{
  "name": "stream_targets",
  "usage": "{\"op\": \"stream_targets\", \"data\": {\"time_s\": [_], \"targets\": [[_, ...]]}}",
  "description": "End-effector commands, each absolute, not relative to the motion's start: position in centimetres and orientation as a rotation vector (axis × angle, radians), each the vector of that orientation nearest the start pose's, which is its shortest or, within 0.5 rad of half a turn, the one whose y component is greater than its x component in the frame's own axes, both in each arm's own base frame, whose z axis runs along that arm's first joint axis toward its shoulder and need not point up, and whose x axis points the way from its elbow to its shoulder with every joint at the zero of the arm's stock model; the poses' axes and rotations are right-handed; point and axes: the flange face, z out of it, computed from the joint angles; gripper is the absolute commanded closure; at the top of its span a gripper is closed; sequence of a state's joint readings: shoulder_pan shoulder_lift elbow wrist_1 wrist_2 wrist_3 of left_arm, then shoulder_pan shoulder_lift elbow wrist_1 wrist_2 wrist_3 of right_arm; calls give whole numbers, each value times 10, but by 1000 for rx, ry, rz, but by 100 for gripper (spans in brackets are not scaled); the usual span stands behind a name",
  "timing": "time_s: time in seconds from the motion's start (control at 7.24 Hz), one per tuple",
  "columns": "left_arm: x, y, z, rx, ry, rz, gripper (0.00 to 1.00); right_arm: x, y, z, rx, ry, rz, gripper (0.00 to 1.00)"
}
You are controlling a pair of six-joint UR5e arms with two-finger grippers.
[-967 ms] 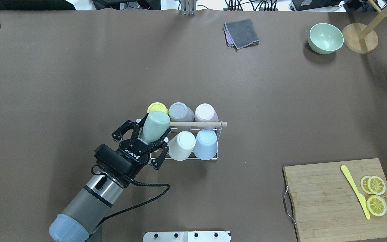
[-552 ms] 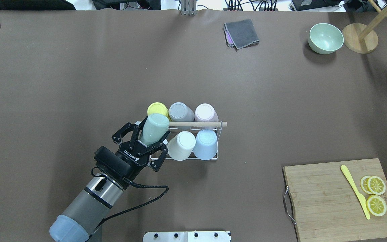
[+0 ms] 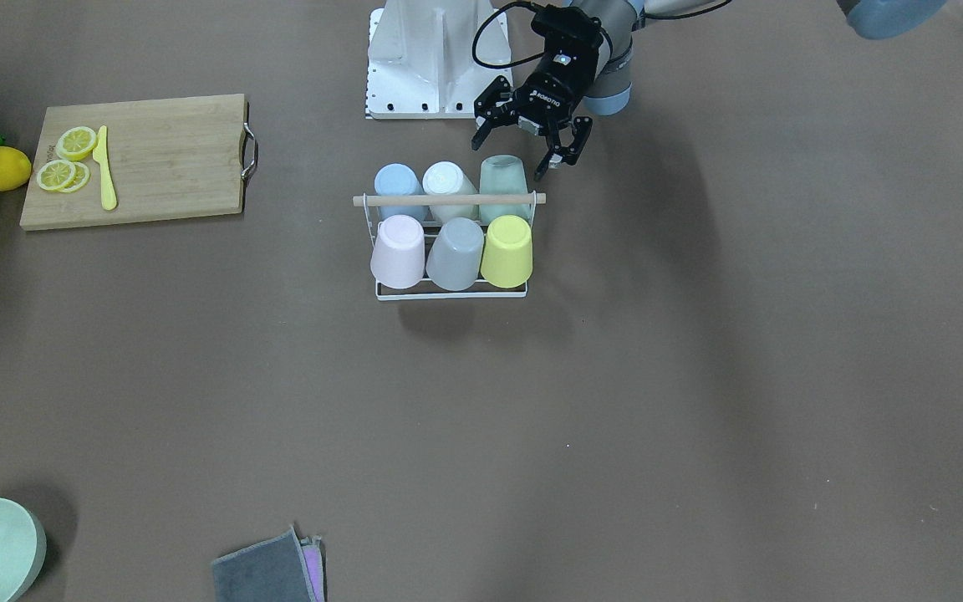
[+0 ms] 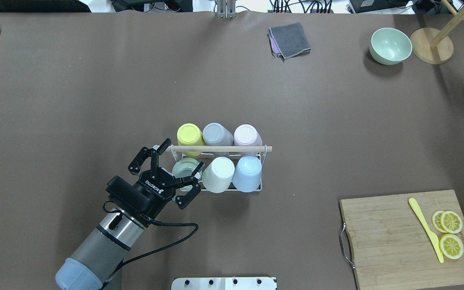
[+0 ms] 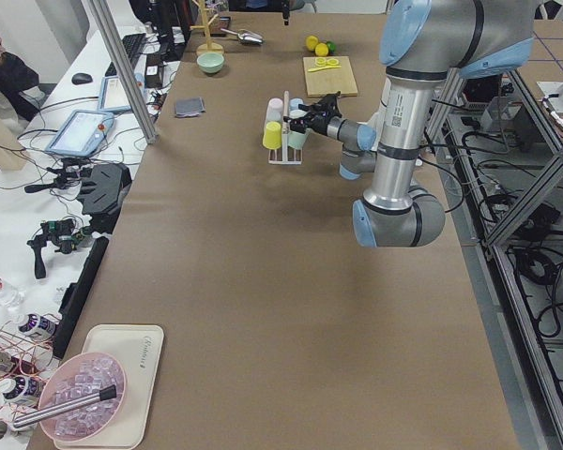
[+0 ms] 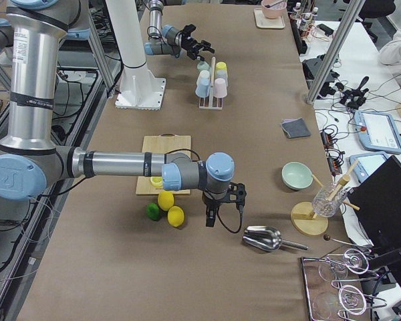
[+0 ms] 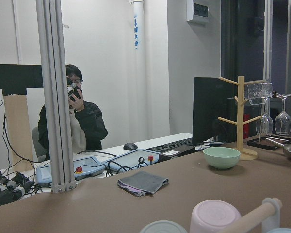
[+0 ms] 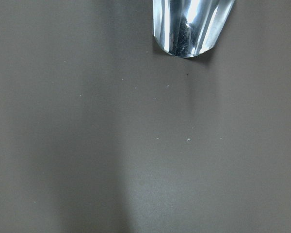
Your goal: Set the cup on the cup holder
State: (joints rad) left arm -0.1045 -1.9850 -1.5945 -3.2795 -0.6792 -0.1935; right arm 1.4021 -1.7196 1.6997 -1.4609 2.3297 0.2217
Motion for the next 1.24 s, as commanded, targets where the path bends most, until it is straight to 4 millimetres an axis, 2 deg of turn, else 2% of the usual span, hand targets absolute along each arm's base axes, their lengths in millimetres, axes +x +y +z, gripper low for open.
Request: {"op": "stream_targets", "data": {"time_s": [0.0, 0.14, 0.28, 0.41, 0.55, 0.69, 0.83, 0.97, 1.1], "targets": [[462, -273, 231, 1675, 1056, -163, 3, -11, -443, 649, -57, -773, 14, 1], [420, -304, 202, 1760, 963, -155, 3, -12, -449, 646, -50, -776, 11, 1], [385, -343, 171, 1784, 870, -28, 2, -12, -448, 647, -51, -776, 10, 1], [353, -416, 168, 1708, 762, 183, 2, -11, -446, 651, -58, -771, 15, 1], [295, -501, 172, 1529, 667, 370, 2, -11, -444, 655, -65, -770, 18, 1], [285, -535, 185, 1396, 647, 456, 2, -10, -444, 654, -66, -764, 26, 1], [293, -546, 213, 1325, 636, 482, 2, -10, -445, 652, -82, -760, 79, 1], [306, -553, 270, 1194, 654, 549, 2, -10, -445, 649, -88, -761, 108, 1], [294, -562, 349, 1033, 646, 576, 2, -10, -445, 651, -89, -755, 110, 1]]}}
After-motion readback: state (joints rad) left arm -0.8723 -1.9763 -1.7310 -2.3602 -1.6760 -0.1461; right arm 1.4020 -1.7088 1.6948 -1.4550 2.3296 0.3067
